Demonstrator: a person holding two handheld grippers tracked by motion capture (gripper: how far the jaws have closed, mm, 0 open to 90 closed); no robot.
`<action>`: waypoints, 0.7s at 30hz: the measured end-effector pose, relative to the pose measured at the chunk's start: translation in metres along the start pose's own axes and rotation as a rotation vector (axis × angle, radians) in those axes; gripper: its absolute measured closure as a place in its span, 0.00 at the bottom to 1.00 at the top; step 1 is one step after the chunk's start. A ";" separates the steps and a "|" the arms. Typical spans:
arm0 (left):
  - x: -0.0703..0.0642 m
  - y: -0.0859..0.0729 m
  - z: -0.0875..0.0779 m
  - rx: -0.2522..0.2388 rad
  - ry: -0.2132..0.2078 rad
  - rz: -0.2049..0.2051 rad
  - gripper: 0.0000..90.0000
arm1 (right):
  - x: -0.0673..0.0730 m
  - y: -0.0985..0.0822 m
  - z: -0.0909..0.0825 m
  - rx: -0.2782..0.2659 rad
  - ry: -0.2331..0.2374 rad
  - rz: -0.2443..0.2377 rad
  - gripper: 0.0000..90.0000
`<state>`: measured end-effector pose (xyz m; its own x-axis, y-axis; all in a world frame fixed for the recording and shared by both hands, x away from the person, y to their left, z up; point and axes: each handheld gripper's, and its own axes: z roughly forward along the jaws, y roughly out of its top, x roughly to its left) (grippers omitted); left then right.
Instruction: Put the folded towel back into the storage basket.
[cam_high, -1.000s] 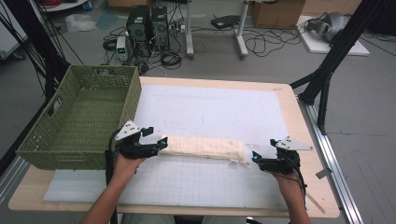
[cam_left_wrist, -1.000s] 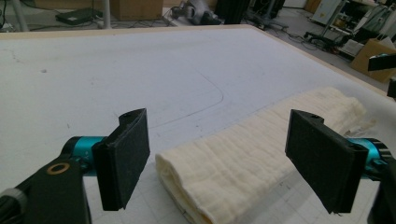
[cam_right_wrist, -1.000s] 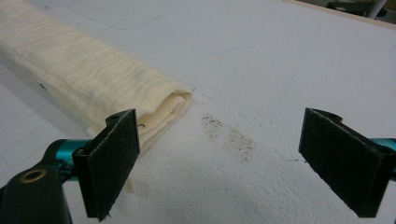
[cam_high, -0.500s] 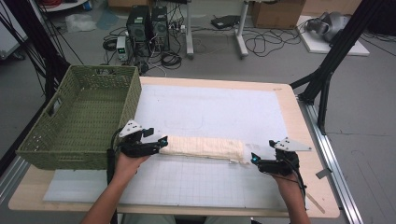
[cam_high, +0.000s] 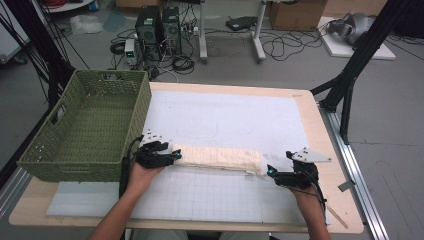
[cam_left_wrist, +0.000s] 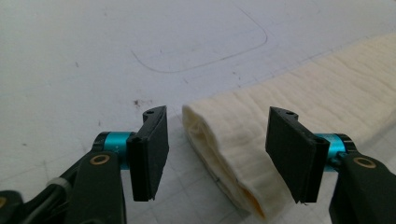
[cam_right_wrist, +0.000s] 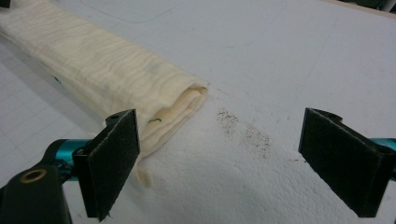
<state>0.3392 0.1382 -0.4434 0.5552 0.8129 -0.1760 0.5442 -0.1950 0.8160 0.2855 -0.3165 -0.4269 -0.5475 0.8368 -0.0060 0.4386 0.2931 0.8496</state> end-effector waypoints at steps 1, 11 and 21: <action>0.000 0.000 0.001 0.010 0.001 0.003 0.46 | 0.000 0.000 0.000 0.000 0.000 0.001 0.13; -0.006 -0.003 0.007 0.075 0.020 0.053 0.56 | 0.001 0.000 0.002 0.012 0.010 -0.005 0.13; -0.012 -0.006 0.007 0.075 -0.030 0.100 0.86 | 0.015 0.008 0.015 0.041 0.069 0.009 0.13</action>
<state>0.3335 0.1262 -0.4498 0.6272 0.7705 -0.1135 0.5302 -0.3157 0.7869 0.2912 -0.2945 -0.4287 -0.5905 0.8061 0.0387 0.4715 0.3057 0.8272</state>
